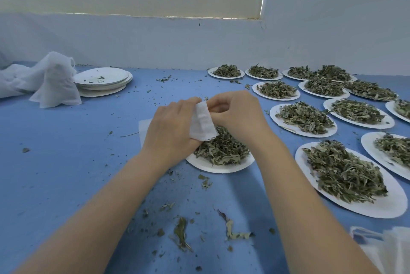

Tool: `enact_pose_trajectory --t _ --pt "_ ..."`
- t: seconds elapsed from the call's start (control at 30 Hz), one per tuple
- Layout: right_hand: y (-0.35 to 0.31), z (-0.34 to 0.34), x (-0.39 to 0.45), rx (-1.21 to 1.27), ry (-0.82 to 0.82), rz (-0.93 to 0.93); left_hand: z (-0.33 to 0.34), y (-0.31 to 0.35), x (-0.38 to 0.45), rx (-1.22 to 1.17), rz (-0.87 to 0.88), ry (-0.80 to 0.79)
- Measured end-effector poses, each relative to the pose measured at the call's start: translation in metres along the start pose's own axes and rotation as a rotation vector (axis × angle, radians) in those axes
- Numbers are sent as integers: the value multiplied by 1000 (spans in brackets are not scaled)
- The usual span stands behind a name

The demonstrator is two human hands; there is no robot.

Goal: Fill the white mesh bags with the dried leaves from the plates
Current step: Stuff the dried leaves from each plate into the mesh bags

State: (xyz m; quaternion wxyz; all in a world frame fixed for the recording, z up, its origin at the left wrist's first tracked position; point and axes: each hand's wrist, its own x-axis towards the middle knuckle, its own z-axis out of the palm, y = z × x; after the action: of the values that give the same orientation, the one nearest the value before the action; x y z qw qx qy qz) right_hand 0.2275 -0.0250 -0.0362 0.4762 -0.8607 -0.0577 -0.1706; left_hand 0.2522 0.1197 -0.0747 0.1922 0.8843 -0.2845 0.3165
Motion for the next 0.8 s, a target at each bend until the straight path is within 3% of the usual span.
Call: enact_pose_trajectory --t 0.13,0.3,0.5,0.7,0.8 --pt "-6 9 0 -104 -46 -27 2 0 1 7 24 -22" --pt "-7 -4 -7 -66 -379 -42 1 -4 2 -83 -91 -83" --pt "-5 8 -3 -23 -92 -20 1 -1 5 -84 -56 -60" --pt "1 -8 -6 92 -235 -71 -5 -17 8 -89 -190 -101" --pt "4 -18 -6 84 -238 -54 -10 -30 9 16 -149 -111"
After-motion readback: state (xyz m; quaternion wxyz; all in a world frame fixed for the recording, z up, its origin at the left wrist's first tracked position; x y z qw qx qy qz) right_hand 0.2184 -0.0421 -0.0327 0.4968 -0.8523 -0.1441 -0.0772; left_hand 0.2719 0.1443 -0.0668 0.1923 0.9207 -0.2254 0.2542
